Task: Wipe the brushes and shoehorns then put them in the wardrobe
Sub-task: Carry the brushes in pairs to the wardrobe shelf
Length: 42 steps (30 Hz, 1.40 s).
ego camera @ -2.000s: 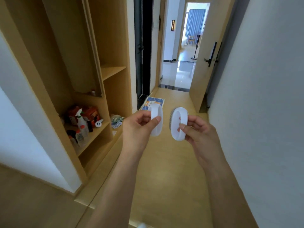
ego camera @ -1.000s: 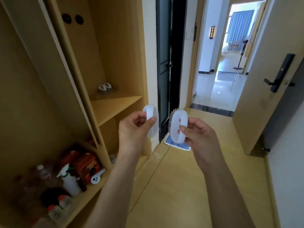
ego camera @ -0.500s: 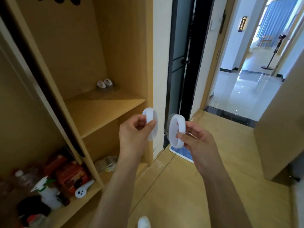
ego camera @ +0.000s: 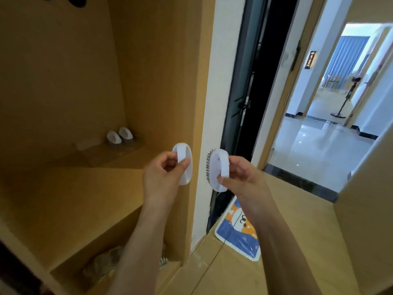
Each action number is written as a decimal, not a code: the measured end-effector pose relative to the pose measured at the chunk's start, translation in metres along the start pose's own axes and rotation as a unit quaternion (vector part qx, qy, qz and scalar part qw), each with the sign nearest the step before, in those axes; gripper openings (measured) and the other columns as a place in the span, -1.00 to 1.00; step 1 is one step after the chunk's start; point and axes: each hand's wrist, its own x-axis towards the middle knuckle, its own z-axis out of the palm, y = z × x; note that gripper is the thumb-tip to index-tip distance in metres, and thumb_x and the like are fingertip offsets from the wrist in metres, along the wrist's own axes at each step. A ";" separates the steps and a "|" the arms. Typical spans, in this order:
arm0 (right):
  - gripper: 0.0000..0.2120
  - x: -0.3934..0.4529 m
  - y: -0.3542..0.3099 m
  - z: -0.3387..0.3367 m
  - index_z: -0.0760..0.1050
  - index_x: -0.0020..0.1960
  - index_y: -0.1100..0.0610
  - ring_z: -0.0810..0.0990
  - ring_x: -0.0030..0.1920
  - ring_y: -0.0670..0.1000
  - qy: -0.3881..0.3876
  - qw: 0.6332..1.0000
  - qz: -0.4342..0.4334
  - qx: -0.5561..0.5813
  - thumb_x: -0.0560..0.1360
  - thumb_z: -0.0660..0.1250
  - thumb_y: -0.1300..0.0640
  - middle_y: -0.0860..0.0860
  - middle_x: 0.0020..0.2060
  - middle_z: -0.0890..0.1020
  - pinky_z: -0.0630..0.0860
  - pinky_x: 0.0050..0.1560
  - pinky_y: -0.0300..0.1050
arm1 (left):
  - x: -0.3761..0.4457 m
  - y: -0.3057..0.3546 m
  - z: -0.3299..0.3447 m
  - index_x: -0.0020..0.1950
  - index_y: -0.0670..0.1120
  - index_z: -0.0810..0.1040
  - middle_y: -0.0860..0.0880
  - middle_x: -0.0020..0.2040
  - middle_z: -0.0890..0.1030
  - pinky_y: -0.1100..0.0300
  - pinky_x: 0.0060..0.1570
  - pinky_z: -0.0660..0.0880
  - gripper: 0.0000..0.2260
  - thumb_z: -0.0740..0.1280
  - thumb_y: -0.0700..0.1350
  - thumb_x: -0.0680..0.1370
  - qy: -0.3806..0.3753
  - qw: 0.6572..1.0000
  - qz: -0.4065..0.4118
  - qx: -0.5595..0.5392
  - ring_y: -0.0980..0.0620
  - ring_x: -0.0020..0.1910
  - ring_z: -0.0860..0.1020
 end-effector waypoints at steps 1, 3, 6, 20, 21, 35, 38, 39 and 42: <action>-0.56 0.016 0.003 0.009 0.57 0.23 0.04 0.65 0.11 0.07 -0.004 1.000 0.000 -0.002 0.42 0.48 0.36 0.02 0.04 0.69 0.60 0.15 0.09 | 0.013 -0.005 -0.003 -0.10 0.19 0.56 0.21 -0.08 0.61 0.21 -0.15 0.62 -0.87 0.49 0.03 0.45 0.009 1.000 -0.004 0.002 0.11 -0.07 0.60; -0.57 0.045 0.011 0.029 0.58 0.21 0.06 0.64 0.09 0.11 -0.017 1.000 0.012 0.005 0.41 0.48 0.37 0.05 0.04 0.68 0.59 0.17 0.17 | 0.035 -0.014 -0.013 -0.10 0.20 0.55 0.25 -0.08 0.60 0.23 -0.14 0.61 -0.86 0.49 0.04 0.45 0.028 0.999 -0.017 0.018 0.12 -0.07 0.60; -0.57 0.086 0.025 0.067 0.62 0.17 0.03 0.65 0.08 0.10 -0.049 0.998 0.038 0.018 0.38 0.50 0.36 0.03 0.01 0.69 0.60 0.16 0.19 | 0.066 -0.029 -0.037 0.00 0.15 0.58 0.21 -0.04 0.62 0.17 -0.06 0.63 -0.83 0.48 0.07 0.46 0.073 0.996 -0.036 0.029 0.11 -0.05 0.60; -0.65 0.248 0.070 0.245 0.64 0.16 0.07 0.69 0.03 0.03 -0.256 0.961 0.084 0.060 0.41 0.52 0.31 -0.01 -0.01 0.73 0.63 0.01 0.02 | 0.185 -0.097 -0.138 -0.11 0.09 0.58 0.11 -0.09 0.63 0.04 -0.11 0.62 -0.89 0.49 0.04 0.46 0.302 0.940 -0.138 0.076 0.08 -0.09 0.60; -0.65 0.262 0.072 0.254 0.64 0.17 0.09 0.69 0.04 0.05 -0.266 0.958 0.086 0.067 0.41 0.52 0.31 0.02 0.00 0.73 0.63 0.04 0.05 | 0.196 -0.100 -0.142 -0.13 0.07 0.58 0.08 -0.10 0.64 -0.01 -0.07 0.63 -0.89 0.49 0.02 0.46 0.315 0.936 -0.142 0.067 0.05 -0.08 0.61; -0.69 0.411 0.115 0.356 0.66 0.01 -0.04 0.72 -0.08 -0.05 -0.410 0.899 0.101 0.112 0.46 0.44 0.36 -0.08 -0.15 0.75 0.63 0.00 0.01 | 0.364 -0.144 -0.180 -0.20 -0.05 0.56 -0.10 -0.17 0.64 0.01 -0.26 0.65 -0.86 0.48 -0.08 0.49 0.355 0.899 -0.239 0.094 -0.06 -0.26 0.65; -0.69 0.418 0.125 0.366 0.67 -0.01 -0.06 0.72 -0.04 -0.05 -0.414 0.895 0.109 0.126 0.45 0.45 0.35 -0.06 -0.08 0.75 0.63 -0.03 -0.01 | 0.385 -0.157 -0.185 -0.04 -0.20 0.58 -0.20 -0.10 0.63 0.02 -0.27 0.61 -0.80 0.51 -0.13 0.46 0.333 0.898 -0.281 0.060 -0.16 -0.17 0.65; -0.69 0.420 0.128 0.368 0.67 -0.01 -0.06 0.72 -0.03 -0.05 -0.411 0.895 0.114 0.128 0.45 0.45 0.35 -0.06 -0.07 0.75 0.62 -0.03 -0.02 | 0.390 -0.162 -0.186 0.01 -0.26 0.59 -0.24 -0.07 0.63 0.05 -0.31 0.58 -0.74 0.53 -0.16 0.44 0.317 0.898 -0.299 0.053 -0.19 -0.15 0.65; -0.69 0.425 0.130 0.376 0.66 -0.02 -0.04 0.72 -0.03 -0.02 -0.400 0.901 0.118 0.121 0.45 0.44 0.37 -0.06 -0.11 0.75 0.63 0.02 0.02 | 0.398 -0.175 -0.183 0.08 -0.34 0.57 -0.29 -0.06 0.62 0.07 -0.38 0.58 -0.69 0.53 -0.24 0.42 0.260 0.901 -0.341 0.072 -0.19 -0.18 0.63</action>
